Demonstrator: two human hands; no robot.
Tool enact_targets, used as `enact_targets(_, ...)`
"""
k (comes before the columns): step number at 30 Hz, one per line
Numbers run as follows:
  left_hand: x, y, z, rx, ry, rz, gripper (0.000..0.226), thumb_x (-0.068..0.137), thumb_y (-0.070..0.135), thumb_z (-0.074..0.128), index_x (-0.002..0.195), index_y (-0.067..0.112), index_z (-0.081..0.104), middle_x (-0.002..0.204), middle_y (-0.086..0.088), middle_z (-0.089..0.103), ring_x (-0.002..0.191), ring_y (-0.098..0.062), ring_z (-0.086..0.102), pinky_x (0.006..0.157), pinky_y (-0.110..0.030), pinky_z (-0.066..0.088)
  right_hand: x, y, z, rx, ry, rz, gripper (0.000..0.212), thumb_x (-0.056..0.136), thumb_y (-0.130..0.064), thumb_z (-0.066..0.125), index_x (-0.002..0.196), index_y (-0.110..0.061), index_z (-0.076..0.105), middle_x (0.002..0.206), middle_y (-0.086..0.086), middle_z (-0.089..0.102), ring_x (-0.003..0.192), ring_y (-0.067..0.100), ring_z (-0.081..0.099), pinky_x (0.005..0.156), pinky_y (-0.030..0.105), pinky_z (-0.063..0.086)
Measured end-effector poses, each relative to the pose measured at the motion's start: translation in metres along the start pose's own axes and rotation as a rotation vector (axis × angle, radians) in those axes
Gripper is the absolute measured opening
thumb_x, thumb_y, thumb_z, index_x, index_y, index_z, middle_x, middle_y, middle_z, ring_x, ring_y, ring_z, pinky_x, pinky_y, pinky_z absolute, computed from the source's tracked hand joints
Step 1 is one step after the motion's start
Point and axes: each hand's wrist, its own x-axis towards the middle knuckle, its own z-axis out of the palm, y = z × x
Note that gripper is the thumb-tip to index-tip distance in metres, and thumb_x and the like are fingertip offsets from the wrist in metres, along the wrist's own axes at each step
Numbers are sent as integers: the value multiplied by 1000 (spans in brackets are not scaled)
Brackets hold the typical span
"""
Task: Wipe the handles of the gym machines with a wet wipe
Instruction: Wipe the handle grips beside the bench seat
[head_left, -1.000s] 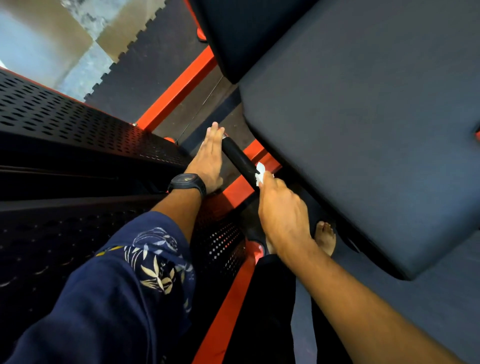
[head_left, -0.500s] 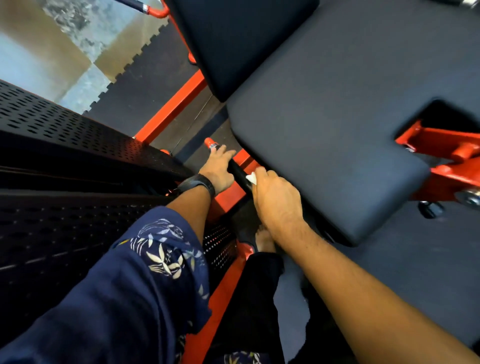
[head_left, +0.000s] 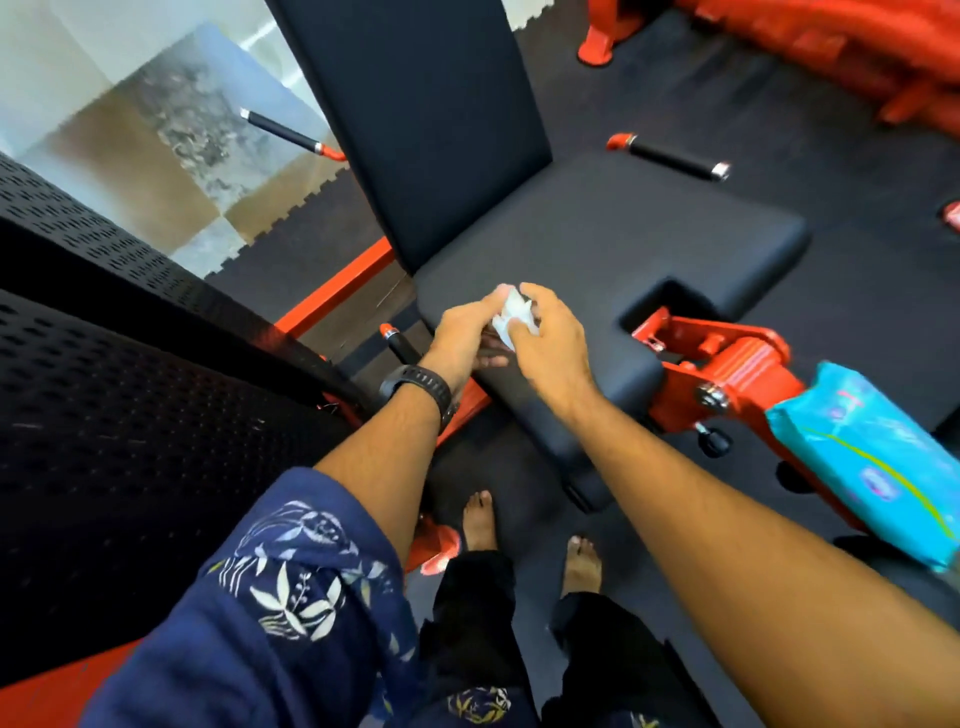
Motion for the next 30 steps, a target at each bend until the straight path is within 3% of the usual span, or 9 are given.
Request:
enact_targets(3,-31,18,23,-45,-28,67,4,94,15,64,91,14,67,84,-4,72,74,-15,68,83,-41,55,-15,-8,-34,17,31,-69,36,94,-18,62,129,-15,60,121,3,60,103,9,52,85,13,34)
enact_targets(4,-40,25,31,-50,-41,79,8,94,10,63,87,15,64,85,-5,72,74,-15,68,82,-40,56,-20,-10,-46,20,36,-85,31,93,-18,64,124,-15,63,119,4,62,101,9,53,82,13,36)
enact_targets(8,-80,52,59,-18,-86,153,12,99,12,60,87,14,61,94,-11,70,83,-21,68,81,-37,59,-47,-24,-95,56,63,-125,21,91,-18,67,111,-12,66,109,3,66,95,14,59,86,27,48)
enact_targets(11,-106,73,81,26,-86,258,9,101,10,57,94,10,61,90,-10,67,69,-13,65,67,-23,57,-66,-33,-132,85,130,-109,16,90,-22,67,101,-11,64,100,4,68,93,23,64,83,38,53)
enact_targets(13,-126,86,98,4,-110,344,9,101,7,56,94,9,61,84,-7,65,62,-9,62,66,-22,58,-84,-40,-156,129,223,-122,17,89,-26,67,100,-14,62,97,4,68,93,24,65,81,41,56)
enact_targets(17,-172,101,142,-129,-253,387,5,97,4,62,99,9,61,92,-8,67,79,-15,69,79,-32,61,-129,-50,-201,287,354,-181,18,92,-22,70,101,-12,58,100,6,66,84,14,65,58,24,55)
enact_targets(21,-210,107,186,-146,-339,422,15,95,-3,62,103,10,60,93,-11,67,83,-20,69,81,-37,59,-165,-46,-246,355,409,-218,24,91,-22,72,105,-15,54,103,7,64,83,15,67,58,28,57)
enact_targets(25,-230,118,242,-61,-320,503,20,96,-6,56,101,13,60,84,-7,61,77,-19,64,81,-40,57,-191,-42,-306,394,431,-261,33,97,-25,65,126,-26,50,101,11,61,87,20,68,56,26,56)
enact_targets(30,-242,124,327,-39,-300,578,19,99,-3,53,103,15,59,87,-8,58,79,-20,63,75,-39,56,-208,-22,-386,222,445,-337,28,99,-27,60,125,-35,56,101,-3,60,89,16,66,55,30,57)
